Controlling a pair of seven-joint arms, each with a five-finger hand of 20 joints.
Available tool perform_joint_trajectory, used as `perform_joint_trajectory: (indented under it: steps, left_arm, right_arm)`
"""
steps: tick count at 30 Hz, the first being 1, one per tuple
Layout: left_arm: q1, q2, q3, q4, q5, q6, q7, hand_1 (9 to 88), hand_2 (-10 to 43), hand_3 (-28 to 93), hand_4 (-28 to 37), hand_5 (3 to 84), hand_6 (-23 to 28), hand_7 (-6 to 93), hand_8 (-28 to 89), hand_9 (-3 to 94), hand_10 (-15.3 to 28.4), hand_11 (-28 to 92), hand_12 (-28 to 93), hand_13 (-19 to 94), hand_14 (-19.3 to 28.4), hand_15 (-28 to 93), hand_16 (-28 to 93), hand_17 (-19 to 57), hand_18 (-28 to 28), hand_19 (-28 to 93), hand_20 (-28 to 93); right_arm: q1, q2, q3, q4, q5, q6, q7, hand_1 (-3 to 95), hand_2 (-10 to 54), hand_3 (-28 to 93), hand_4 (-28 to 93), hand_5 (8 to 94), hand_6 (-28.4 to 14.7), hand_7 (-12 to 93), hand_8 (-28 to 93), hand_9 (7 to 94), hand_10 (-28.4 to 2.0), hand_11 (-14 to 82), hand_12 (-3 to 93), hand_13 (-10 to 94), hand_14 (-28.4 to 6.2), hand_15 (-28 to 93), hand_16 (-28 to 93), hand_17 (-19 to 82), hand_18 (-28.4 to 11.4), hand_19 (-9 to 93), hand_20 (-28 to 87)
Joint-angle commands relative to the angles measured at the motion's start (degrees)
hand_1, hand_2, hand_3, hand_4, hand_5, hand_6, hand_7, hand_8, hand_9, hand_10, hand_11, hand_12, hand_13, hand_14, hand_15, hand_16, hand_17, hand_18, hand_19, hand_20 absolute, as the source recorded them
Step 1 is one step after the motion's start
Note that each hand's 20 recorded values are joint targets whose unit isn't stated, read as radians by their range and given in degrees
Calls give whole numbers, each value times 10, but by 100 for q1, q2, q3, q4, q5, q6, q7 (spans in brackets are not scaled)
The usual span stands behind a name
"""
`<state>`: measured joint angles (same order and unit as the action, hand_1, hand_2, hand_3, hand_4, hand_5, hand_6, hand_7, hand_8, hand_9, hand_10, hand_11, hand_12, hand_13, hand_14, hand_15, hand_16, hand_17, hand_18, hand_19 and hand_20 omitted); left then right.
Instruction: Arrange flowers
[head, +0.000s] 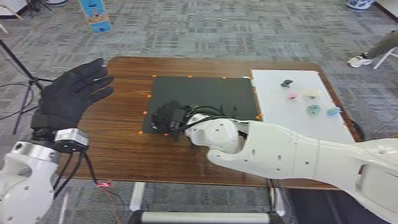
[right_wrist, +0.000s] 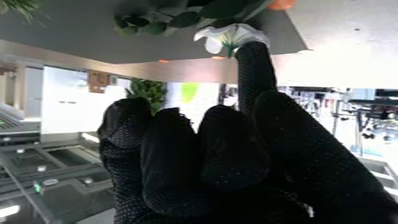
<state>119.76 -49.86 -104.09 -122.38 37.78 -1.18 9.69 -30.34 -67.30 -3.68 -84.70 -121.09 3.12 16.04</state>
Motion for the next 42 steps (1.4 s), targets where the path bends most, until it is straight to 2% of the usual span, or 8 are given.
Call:
perform_joint_trajectory:
  steps: [1,7,14,20,23,28,34,42]
  left_arm:
    - [44,-50,-12,-20,-25,40,16,220,-56,722,-283,351,40,201,-94,286,119,221,178,238,138,310,22,-91,215,445,117]
    - [104,-124,-45,-42,-21,15,-45,220,-56,723,-283,351,41,200,-94,286,119,221,179,238,138,310,21,-91,214,445,117]
    - [212,-265,-82,-56,-32,-8,-77,220,-56,723,-283,352,40,201,-94,287,119,223,179,238,138,311,21,-91,215,446,117]
    - [342,-434,-107,-76,-27,-17,-156,220,-55,723,-283,354,41,202,-95,288,119,222,177,239,139,312,21,-91,215,446,117]
    - [389,-482,-55,-92,-33,112,-17,220,-55,723,-283,355,42,201,-95,289,119,222,177,239,139,312,20,-91,214,445,117]
    - [415,-517,-70,-102,-2,16,-110,220,-55,723,-283,357,42,202,-95,292,119,225,178,242,138,314,20,-91,214,446,118]
    - [491,-577,-53,-117,-2,46,-126,219,-55,724,-283,357,42,202,-95,292,119,225,176,241,138,314,19,-90,214,446,117]
    - [585,-582,-105,-134,-12,51,-155,220,-55,723,-283,358,42,200,-94,292,120,226,176,242,139,315,19,-90,215,446,117]
  right_arm:
    - [74,-68,22,-26,-173,298,157,205,310,911,-168,576,49,189,-150,844,-107,785,368,762,-132,932,441,336,-228,866,489]
    - [-389,343,601,-546,-294,372,-22,206,265,903,-175,578,50,197,-153,844,-108,780,365,763,-132,930,430,338,-233,867,484]
    - [-2260,1446,2913,-1689,46,774,624,227,37,803,-268,572,28,196,-140,797,-108,725,346,732,-125,893,395,313,-223,833,468]
    - [-3305,2009,4240,-1296,-256,1648,1643,317,-78,663,-283,592,21,200,-129,777,-100,718,348,720,-123,885,398,307,-219,829,463]
    - [-3460,2238,4514,-932,-484,1918,2034,408,-93,501,-283,607,16,206,-124,765,-100,715,346,710,-122,883,399,301,-218,824,467]
    - [-3851,2739,4877,-692,-834,2204,2614,475,-88,338,-282,583,7,218,-122,683,-118,647,336,654,-119,854,391,266,-215,792,478]
    - [-4525,3219,5418,-702,-1075,2109,3033,442,-95,461,-283,522,-7,214,-121,593,-114,332,242,578,-125,842,356,242,-221,775,491]
    - [-4957,3356,5665,-664,-920,1895,2674,457,-95,491,-283,488,-13,213,-121,519,-94,213,204,561,-121,844,339,233,-217,768,488]
